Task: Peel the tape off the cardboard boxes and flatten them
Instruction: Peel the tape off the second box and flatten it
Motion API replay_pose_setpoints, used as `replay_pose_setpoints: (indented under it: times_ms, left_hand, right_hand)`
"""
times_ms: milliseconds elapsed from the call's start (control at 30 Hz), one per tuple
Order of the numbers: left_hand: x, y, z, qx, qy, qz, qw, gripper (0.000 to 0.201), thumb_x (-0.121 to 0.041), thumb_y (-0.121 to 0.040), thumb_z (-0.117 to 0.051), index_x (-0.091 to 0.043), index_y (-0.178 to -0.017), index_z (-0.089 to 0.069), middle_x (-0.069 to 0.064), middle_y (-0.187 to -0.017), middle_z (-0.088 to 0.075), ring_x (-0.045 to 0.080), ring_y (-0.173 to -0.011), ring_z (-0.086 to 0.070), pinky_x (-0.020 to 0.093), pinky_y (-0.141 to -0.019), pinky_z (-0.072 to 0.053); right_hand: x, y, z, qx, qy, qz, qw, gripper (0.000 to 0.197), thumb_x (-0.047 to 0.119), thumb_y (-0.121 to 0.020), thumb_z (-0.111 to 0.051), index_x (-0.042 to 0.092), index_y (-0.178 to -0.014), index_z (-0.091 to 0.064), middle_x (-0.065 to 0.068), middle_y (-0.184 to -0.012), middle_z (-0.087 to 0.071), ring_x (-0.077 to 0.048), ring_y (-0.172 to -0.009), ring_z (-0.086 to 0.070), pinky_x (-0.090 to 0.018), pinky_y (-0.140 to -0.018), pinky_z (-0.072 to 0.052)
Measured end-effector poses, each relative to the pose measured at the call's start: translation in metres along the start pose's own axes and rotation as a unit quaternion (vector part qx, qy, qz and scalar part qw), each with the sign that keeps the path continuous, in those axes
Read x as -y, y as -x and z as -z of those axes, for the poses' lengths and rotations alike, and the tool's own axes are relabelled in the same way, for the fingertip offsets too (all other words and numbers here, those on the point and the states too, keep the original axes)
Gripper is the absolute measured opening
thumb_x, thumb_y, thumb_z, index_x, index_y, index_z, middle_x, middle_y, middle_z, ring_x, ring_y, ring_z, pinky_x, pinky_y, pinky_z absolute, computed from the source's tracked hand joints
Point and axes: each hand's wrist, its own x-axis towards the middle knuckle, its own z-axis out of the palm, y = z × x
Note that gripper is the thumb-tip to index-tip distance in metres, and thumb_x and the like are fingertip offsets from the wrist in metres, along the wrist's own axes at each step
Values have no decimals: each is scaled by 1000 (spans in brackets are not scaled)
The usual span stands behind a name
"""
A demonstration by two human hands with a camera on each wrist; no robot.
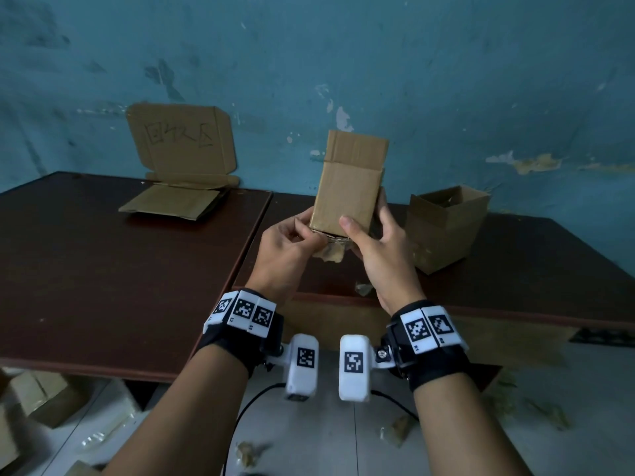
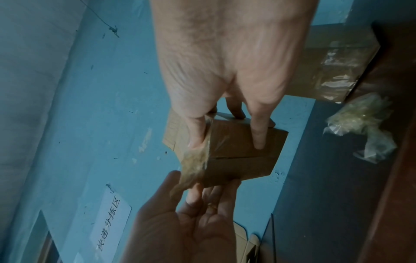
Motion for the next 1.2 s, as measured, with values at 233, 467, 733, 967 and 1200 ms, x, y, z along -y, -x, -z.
replay_pose_setpoints:
  times_ms: [233, 467, 733, 967, 1200]
  left_hand:
    - [-2, 4, -2, -23, -20, 0, 1000, 11, 17, -90, -65, 15, -82, -57, -2, -122, -79, 31, -110, -76, 44, -90, -64]
    - [2, 1, -2, -57, -54, -16, 997, 32, 11, -84, -74, -6, -69, -51, -4, -132, -74, 17, -125, -70, 49, -97, -62]
    - [9, 6, -6, -122, -175, -80, 974, 35, -8, -82, -77, -5, -73, -43, -3, -76, -70, 19, -82, -72, 42, -60, -54]
    - [8, 10, -14, -163, -263, -85, 947, 26, -17, -86, -69, -13, -71, -48, 0, -61, -59, 23, -59, -57, 42, -59, -50]
    - [8, 10, -17, -193, -286, -93, 934, 21, -14, -91, -66, -11, -82, -47, 11, -70, -57, 15, -57, -44, 45, -59, -45]
  right_hand:
    - [-2, -3, -4, 1, 25, 1, 1000, 94, 59, -84, -77, 47, -163, -27, 11, -137, -68, -10, -126, -66, -46, -108, -55]
    - [4, 0, 1, 1, 30, 13, 999, 76, 39, -96, -77, 40, -160, -37, 12, -133, -70, -5, -121, -67, -42, -108, -55]
    - [3, -1, 1, 2, 80, 19, 997, 77, 44, -94, -77, 39, -161, -37, 11, -133, -70, -6, -121, -66, -42, -106, -56]
    - [0, -1, 0, 3, 115, 16, 993, 87, 47, -94, -75, 37, -166, -27, 8, -139, -67, -8, -126, -63, -40, -109, -54]
    - [0, 0, -4, 5, 113, 10, 994, 90, 50, -93, -74, 37, -167, -24, 6, -141, -66, -9, -127, -63, -40, -110, -53]
